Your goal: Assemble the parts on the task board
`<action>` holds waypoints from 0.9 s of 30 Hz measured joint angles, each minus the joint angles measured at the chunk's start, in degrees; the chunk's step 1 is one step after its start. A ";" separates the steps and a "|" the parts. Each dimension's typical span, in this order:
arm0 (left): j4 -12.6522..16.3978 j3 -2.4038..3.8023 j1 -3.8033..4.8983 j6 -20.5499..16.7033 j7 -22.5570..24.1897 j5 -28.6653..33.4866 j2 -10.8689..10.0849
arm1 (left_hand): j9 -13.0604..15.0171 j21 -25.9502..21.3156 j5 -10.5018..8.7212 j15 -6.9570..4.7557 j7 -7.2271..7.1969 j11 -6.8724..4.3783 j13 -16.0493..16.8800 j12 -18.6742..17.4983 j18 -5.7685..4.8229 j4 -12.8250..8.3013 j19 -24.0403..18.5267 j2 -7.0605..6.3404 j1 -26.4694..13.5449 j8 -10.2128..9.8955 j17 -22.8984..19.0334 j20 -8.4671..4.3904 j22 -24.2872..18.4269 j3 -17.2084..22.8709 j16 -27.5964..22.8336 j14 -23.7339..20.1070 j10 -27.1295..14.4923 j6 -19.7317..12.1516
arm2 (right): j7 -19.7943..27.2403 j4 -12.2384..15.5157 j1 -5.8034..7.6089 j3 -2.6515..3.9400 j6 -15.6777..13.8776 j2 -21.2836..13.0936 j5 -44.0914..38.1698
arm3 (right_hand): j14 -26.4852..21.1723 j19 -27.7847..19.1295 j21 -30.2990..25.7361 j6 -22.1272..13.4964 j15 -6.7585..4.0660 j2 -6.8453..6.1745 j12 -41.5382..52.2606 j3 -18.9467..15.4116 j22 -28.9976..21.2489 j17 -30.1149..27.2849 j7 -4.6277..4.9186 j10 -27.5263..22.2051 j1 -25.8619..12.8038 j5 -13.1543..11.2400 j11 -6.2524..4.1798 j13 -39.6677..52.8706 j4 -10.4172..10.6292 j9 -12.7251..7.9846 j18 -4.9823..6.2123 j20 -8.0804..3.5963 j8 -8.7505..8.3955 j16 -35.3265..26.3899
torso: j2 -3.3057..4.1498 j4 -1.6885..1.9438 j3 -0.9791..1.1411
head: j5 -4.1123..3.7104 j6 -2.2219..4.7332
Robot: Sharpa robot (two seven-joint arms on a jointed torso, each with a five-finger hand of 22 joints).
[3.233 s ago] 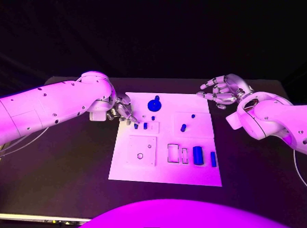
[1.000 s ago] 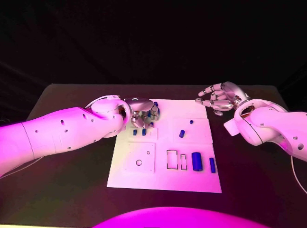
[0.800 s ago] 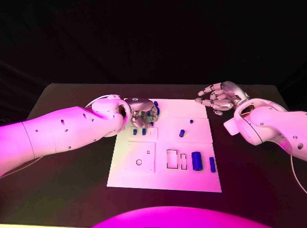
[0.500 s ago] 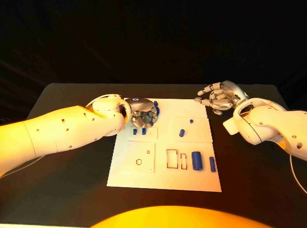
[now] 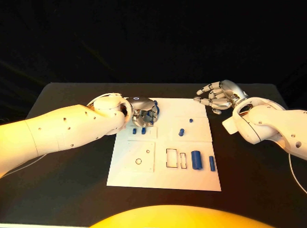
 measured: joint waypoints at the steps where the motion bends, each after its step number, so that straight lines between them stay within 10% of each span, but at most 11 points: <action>1: -0.04 0.00 0.00 -0.02 0.02 0.01 0.03 | 0.03 0.28 0.00 -0.07 -0.03 -0.12 -0.04 -0.02 0.00 -0.08 0.14 0.00 0.00 0.00 0.28 -0.14 0.20 0.07 0.27 0.30 0.33 0.36 | 0.00 0.00 0.00 0.00 0.00 0.00 0.00 | 0.00 0.00 0.00 0.00 0.00 0.00 0.00 0.00 0.00 0.00 0.00 0.00 0.00 0.00 0.00 0.00 0.00 0.00 0.00 0.00 0.00 0.00 | 0.00 0.00 0.00 | 0.00 0.02; 27: -0.64 0.03 -0.01 -0.49 0.71 0.80 0.01 | 1.60 6.45 -0.27 -0.90 0.39 -0.93 -1.73 -6.10 -0.05 -3.36 5.17 1.40 0.62 -1.91 4.52 -1.24 6.59 1.46 3.26 4.78 7.66 3.39 | 0.03 -0.05 -0.04 0.00 0.00 0.04 0.01 | 0.00 0.00 0.00 0.00 0.00 0.00 0.00 0.00 -0.01 -0.02 0.00 0.00 0.00 0.00 0.00 -0.01 0.00 -0.05 0.00 0.00 0.00 0.00 | -0.04 0.00 0.01 | 0.03 0.16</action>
